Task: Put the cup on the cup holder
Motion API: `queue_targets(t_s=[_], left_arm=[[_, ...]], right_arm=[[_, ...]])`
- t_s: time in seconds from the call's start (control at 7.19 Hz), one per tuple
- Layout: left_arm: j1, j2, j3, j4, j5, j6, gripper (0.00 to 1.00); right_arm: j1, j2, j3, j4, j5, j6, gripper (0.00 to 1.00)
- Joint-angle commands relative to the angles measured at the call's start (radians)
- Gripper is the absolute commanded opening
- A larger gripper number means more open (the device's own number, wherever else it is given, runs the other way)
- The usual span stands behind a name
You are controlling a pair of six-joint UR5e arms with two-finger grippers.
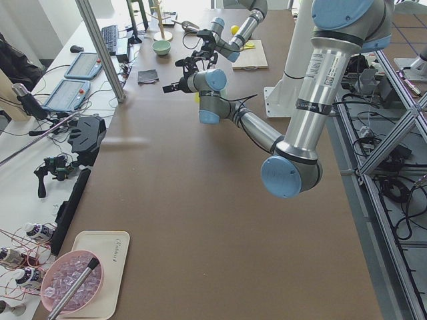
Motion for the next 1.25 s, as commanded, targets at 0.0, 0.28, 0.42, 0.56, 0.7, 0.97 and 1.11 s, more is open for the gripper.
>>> queue_targets(t_s=[0.0, 0.28, 0.42, 0.56, 0.7, 0.97, 1.11], left_arm=[[-0.108, -0.079, -0.044, 0.478, -0.254, 0.003, 0.98], [-0.123, 0.025, -0.035, 0.622, -0.256, 0.003, 0.98], [-0.149, 0.059, -0.038, 0.76, -0.257, 0.003, 0.98], [-0.202, 0.065, -0.038, 0.946, -0.26, 0.034, 0.98], [-0.236, 0.068, -0.032, 1.073, -0.256, 0.118, 0.98], [-0.319, 0.135, 0.027, 1.129, -0.265, 0.24, 0.98], [-0.373, 0.172, 0.046, 1.128, -0.271, 0.284, 0.98]], right_arm=[[0.007, 0.004, 0.011, -0.077, 0.014, 0.002, 1.0], [0.042, 0.007, 0.08, -0.28, 0.117, 0.002, 1.0], [0.081, 0.01, 0.135, -0.421, 0.191, 0.002, 1.0], [0.12, 0.008, 0.159, -0.508, 0.266, 0.002, 1.0], [0.177, 0.005, 0.16, -0.563, 0.358, 0.0, 1.0], [0.298, -0.025, 0.163, -0.724, 0.564, -0.001, 1.0], [0.37, -0.063, 0.163, -0.813, 0.633, -0.001, 1.0]])
